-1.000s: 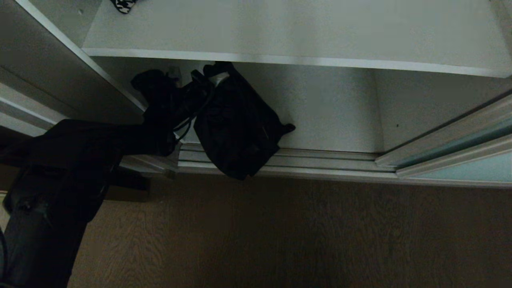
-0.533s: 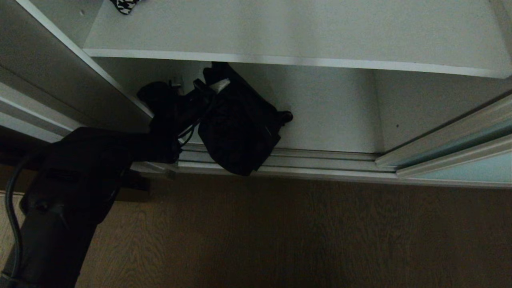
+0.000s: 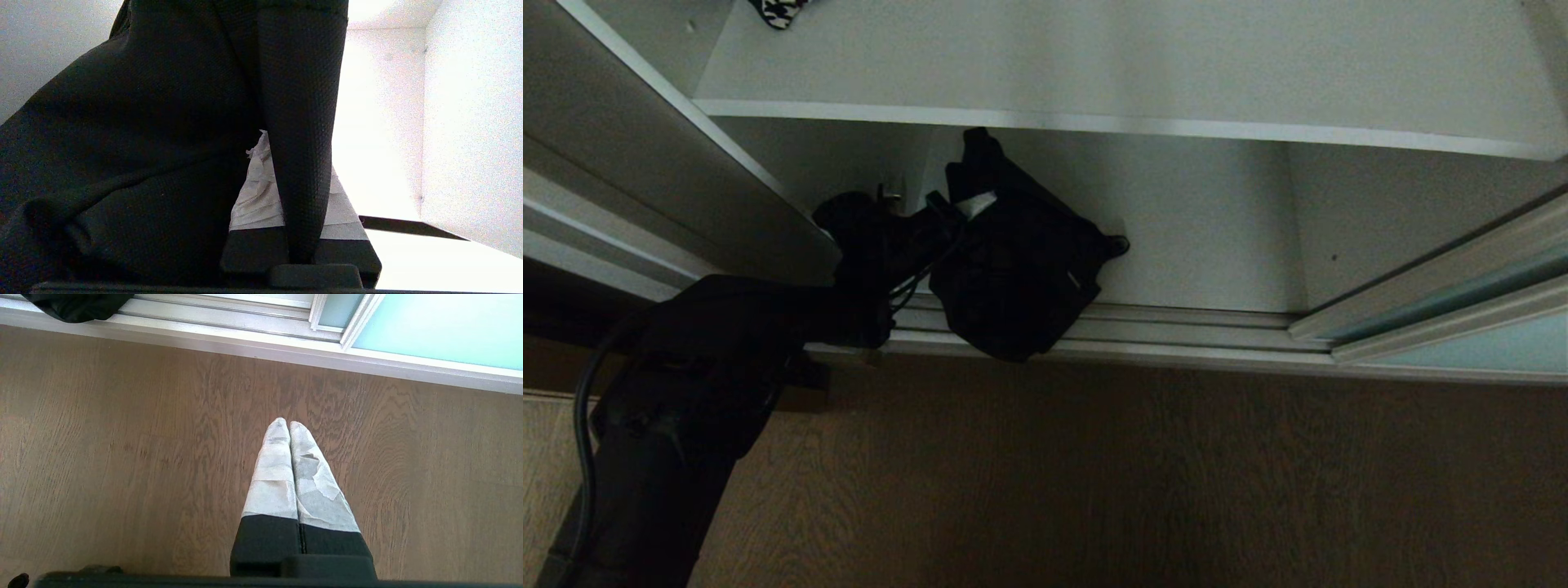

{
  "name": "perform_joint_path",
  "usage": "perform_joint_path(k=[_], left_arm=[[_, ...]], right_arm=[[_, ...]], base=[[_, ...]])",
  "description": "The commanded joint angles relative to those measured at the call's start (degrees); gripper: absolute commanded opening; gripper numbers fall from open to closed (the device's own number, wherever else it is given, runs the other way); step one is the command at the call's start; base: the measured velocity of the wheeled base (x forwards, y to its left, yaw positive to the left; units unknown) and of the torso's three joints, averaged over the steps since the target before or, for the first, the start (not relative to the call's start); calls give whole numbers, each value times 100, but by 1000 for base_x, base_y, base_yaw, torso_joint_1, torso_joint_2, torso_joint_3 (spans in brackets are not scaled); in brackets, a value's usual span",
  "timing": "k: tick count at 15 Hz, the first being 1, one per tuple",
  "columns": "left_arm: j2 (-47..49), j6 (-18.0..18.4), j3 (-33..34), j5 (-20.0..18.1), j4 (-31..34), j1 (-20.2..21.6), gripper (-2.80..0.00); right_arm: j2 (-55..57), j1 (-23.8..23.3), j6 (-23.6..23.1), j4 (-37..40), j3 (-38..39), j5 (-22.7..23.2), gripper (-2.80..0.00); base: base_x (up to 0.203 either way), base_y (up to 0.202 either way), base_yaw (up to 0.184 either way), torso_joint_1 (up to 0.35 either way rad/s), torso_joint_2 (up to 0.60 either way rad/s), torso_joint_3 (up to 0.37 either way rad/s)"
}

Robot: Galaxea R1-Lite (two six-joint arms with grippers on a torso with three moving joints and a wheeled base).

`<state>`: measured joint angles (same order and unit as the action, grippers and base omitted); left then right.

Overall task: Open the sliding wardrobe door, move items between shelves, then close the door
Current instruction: Place the bag on the lower shelf

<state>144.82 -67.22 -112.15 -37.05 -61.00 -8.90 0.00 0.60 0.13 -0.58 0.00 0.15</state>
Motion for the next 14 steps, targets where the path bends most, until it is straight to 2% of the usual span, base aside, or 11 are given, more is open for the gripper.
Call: perform_joint_path(k=[1,2,6,9,10,11,14], left_arm=[[2,-25,1,-23,-41,20,-280],[2,-4,1,-4,-35,20,0],[-74,15,9,29,-117,15,0],[-155,17,18,-23,-513,2,0],[-230,16,18,-135,-415,8,0],[-300,18,24,-412,-191,15,0],[-465,107,20,-1090,862,44,0]], right_arm=[[-18,2,-4,-4,0,2,-280],[-18,2,0,-4,0,2,-280],[-18,2,4,-4,4,2,-280],[-18,2,-1,-4,0,2,-280],[-18,2,4,-4,1,2,-280],[-18,2,-5,-4,0,2,-280],[-18,2,4,-4,0,2,-280]], base=[[0,0,0,0,0,0],[0,0,0,0,0,0],[0,0,0,0,0,0],[0,0,0,0,0,0],[0,0,0,0,0,0],[0,0,0,0,0,0],[0,0,0,0,0,0]])
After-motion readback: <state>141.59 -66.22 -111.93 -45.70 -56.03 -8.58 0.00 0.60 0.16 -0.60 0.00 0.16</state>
